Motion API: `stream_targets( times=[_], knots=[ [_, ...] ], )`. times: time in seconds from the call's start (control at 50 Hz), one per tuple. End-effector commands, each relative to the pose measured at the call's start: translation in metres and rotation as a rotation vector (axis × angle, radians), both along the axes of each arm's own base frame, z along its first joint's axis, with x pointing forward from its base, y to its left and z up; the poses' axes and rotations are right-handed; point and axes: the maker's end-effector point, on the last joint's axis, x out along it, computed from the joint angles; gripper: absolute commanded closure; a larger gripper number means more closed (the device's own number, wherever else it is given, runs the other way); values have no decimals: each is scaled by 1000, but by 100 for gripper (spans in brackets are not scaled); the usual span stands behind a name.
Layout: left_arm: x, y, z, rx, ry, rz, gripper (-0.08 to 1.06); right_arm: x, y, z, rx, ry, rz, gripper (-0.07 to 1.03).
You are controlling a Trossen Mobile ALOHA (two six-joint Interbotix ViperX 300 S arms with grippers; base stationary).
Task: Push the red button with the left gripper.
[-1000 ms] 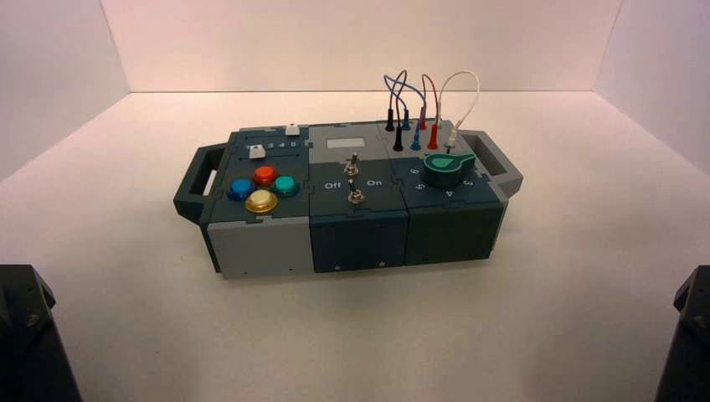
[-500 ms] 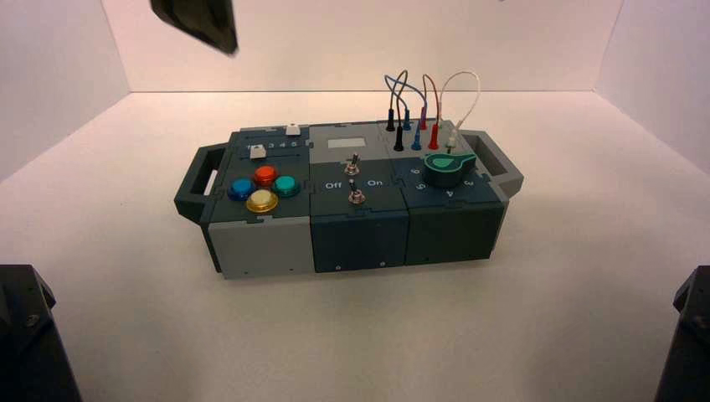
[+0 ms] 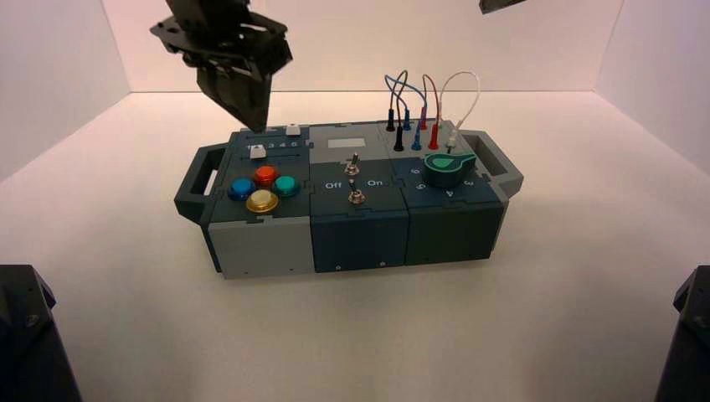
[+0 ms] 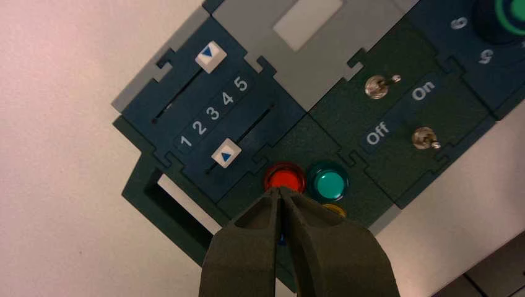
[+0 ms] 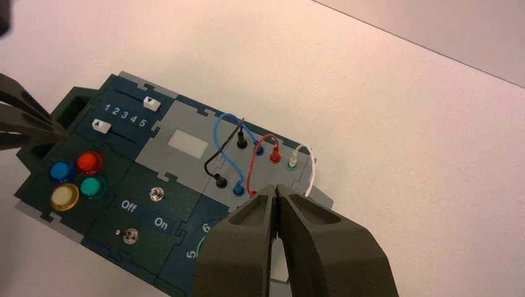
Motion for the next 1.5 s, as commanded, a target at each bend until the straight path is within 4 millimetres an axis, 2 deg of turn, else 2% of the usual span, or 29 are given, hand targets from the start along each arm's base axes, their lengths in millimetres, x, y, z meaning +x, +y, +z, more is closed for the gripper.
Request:
stream_targets(
  times=[0.02,0.3,0.8,1.14,1.34,1.5],
  knots=[
    [9,-8,6,-16,-25,-10,101,6,5,15,21,-31,3,99],
    [9,-8,-12,16,17,-12,101,5,4,13,18,-23,2,99],
    [8,-7,-27,38,48,-9,101,5,5,14,21,-21,0,99],
    [0,-5,-50,85,118,-14,101,5,5,14,20,-17,-1,99],
    [0,-6,-44,75,105,-13,101,4,4,16,24,-20,-2,99],
    [1,-6,-26,41,57,-15,101,4,4,18,28,-25,-3,99]
  ],
)
